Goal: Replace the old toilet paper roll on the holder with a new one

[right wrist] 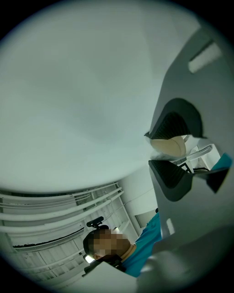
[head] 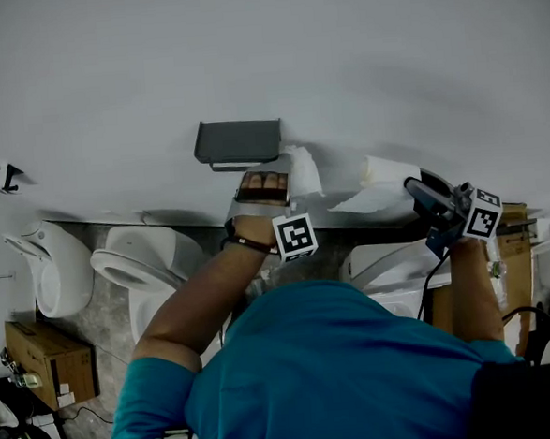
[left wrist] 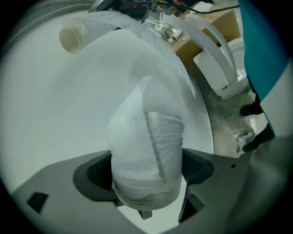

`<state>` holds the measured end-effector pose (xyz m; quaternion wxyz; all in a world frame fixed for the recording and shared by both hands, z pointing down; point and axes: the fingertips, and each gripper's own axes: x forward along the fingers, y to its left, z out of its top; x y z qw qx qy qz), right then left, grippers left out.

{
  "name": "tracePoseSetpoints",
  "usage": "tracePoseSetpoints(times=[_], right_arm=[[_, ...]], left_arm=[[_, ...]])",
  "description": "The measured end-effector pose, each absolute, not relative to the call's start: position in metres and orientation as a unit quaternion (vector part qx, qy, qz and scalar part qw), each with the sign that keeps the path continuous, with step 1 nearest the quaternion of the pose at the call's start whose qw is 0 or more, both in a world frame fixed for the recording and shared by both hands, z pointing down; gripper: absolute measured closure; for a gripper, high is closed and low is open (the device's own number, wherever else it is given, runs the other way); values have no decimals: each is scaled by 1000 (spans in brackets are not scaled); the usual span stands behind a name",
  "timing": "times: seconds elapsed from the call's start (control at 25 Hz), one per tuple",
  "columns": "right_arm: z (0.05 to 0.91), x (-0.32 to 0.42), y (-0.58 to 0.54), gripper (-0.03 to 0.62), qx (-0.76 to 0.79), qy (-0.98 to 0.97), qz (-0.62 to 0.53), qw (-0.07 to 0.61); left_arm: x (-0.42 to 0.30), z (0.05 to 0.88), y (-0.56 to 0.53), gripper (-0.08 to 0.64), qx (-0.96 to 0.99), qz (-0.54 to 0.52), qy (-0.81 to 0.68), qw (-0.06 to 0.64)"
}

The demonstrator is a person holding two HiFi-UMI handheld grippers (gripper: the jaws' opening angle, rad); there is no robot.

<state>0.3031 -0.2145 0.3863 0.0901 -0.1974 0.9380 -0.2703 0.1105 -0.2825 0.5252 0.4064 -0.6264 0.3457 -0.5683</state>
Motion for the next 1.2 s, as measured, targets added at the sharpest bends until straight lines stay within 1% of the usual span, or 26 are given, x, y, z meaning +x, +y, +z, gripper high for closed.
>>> tracePoseSetpoints(times=[0.04, 0.12, 0.24, 0.32, 0.56, 0.72, 0.92, 1.2], right_arm=[[387, 303, -214, 448, -198, 938, -271, 90], [387, 302, -213, 448, -199, 937, -271, 90], [389, 302, -213, 446, -199, 937, -274, 89], [390, 302, -214, 447, -200, 936, -276, 87], [395, 300, -213, 447, -200, 934, -283, 88], [396, 302, -213, 446, -198, 934, -285, 90], [396, 306, -217, 446, -198, 933, -286, 90], [399, 304, -218, 448, -200, 932, -289, 87]], left_arm=[[105, 530, -280, 124, -615, -581, 338, 412], [104, 532, -273, 124, -628, -568, 338, 410], [89, 521, -273, 124, -587, -562, 354, 464], [81, 522, -273, 124, -579, -560, 359, 472], [72, 533, -270, 127, -613, -554, 363, 431], [76, 541, -263, 137, -648, -552, 349, 391], [75, 535, -267, 138, -636, -556, 362, 395], [72, 541, -269, 138, -633, -576, 370, 362]])
